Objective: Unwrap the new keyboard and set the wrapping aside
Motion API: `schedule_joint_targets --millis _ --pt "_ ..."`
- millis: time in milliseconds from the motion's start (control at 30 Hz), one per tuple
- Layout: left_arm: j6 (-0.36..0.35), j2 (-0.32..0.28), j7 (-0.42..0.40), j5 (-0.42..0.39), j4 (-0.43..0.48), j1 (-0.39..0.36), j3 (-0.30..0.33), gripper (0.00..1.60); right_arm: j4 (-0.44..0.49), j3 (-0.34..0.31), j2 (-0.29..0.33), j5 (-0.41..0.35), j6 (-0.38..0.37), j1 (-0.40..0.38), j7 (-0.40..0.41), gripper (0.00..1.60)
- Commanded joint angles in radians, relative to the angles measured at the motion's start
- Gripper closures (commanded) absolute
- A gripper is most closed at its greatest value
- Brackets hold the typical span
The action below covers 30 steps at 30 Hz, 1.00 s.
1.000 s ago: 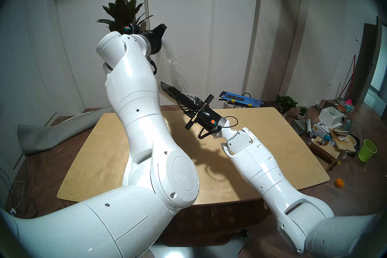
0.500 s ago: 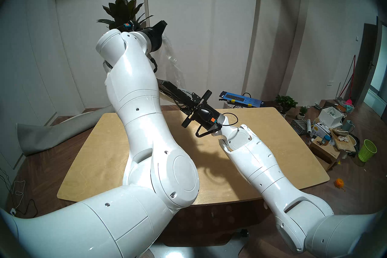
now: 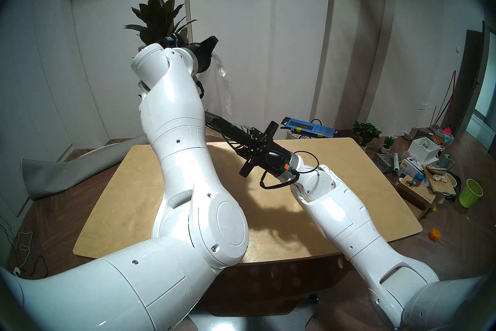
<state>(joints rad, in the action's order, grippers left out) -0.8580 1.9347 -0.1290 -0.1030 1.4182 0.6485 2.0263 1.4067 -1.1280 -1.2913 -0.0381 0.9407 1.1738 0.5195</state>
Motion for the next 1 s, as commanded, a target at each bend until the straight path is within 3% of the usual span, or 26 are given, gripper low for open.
schedule_joint_targets --millis 0,200,400,733,967 --pt "0.062 -0.084 -0.065 0.042 -0.035 0.049 -0.058 1.6 0.116 -0.076 0.09 -0.061 0.019 0.026 -0.014 1.6" --pt "0.121 -0.156 -0.112 0.064 -0.09 0.033 -0.075 1.6 0.176 -0.117 0.172 -0.094 0.019 0.089 -0.003 1.6" --pt "0.179 -0.209 -0.14 0.076 -0.167 -0.029 -0.078 1.6 0.244 -0.142 0.222 -0.126 0.019 0.137 0.002 1.6" --pt "0.268 -0.264 -0.144 0.098 -0.264 -0.106 -0.124 1.6 0.298 -0.146 0.225 -0.17 0.0 0.159 -0.008 1.6" --pt "0.33 -0.268 -0.112 0.128 -0.38 -0.158 -0.152 1.6 0.352 -0.147 0.232 -0.2 -0.002 0.17 -0.012 1.6"
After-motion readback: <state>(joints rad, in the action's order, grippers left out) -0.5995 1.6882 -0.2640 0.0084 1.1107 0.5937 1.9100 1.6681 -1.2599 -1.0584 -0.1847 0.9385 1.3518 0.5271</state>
